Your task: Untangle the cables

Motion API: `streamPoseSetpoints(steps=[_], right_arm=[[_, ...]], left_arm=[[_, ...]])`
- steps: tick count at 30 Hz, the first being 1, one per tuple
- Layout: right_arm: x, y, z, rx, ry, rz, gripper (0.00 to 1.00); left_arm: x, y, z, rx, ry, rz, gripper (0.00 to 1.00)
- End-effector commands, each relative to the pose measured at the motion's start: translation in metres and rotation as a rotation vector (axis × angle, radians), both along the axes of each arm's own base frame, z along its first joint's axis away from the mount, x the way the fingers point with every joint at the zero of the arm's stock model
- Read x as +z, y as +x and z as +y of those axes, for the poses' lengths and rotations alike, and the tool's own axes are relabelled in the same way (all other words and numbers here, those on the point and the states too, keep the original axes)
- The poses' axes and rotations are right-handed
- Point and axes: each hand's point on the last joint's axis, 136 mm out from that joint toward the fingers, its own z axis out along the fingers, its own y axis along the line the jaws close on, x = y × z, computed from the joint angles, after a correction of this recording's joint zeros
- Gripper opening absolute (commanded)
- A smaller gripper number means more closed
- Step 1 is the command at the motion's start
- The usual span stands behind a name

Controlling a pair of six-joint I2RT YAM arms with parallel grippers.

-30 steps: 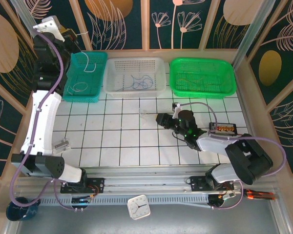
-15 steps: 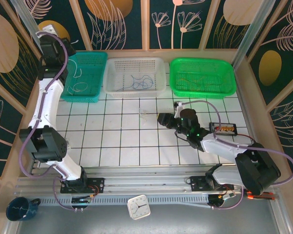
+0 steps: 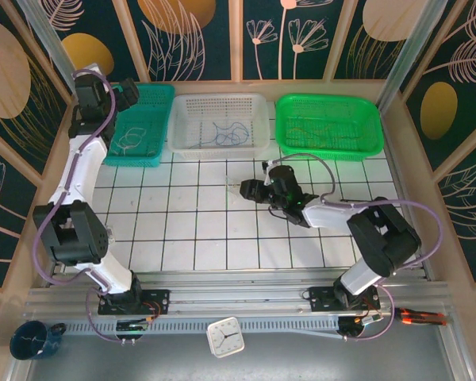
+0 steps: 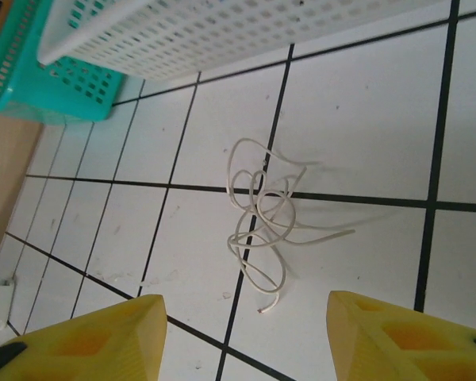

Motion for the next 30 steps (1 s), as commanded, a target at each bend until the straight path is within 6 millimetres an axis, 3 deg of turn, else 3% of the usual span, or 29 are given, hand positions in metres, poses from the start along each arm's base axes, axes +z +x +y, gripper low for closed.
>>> streamPoseSetpoints(steps=[1,8,14,17,19,23,30], right_arm=[[-0.001,0.007,0.012,-0.016,0.011,0.024,0.57],[-0.020,0.017,0.027,-0.033,0.012,0.088,0.58],[-0.037,0.038,0.030,-0.086,-0.014,0.115,0.55],[-0.047,0.045,0.027,-0.110,-0.010,0.141,0.47],[-0.049,0.047,0.024,-0.119,-0.003,0.142,0.30],[-0.035,0.046,0.017,-0.113,0.028,0.110,0.03],[0.020,0.027,0.008,-0.055,0.120,-0.008,0.00]], left_arm=[[0.031,-0.017,-0.026,-0.130,-0.097,-0.059,0.99],[0.017,-0.048,-0.080,-0.312,-0.254,-0.043,0.99],[-0.018,-0.088,-0.147,-0.456,-0.303,0.028,0.99],[-0.034,-0.107,-0.161,-0.483,-0.341,0.046,0.99],[-0.042,-0.117,-0.165,-0.490,-0.357,0.057,0.99],[-0.049,-0.130,-0.169,-0.507,-0.374,0.069,0.99],[-0.071,-0.150,-0.190,-0.570,-0.411,0.121,0.99]])
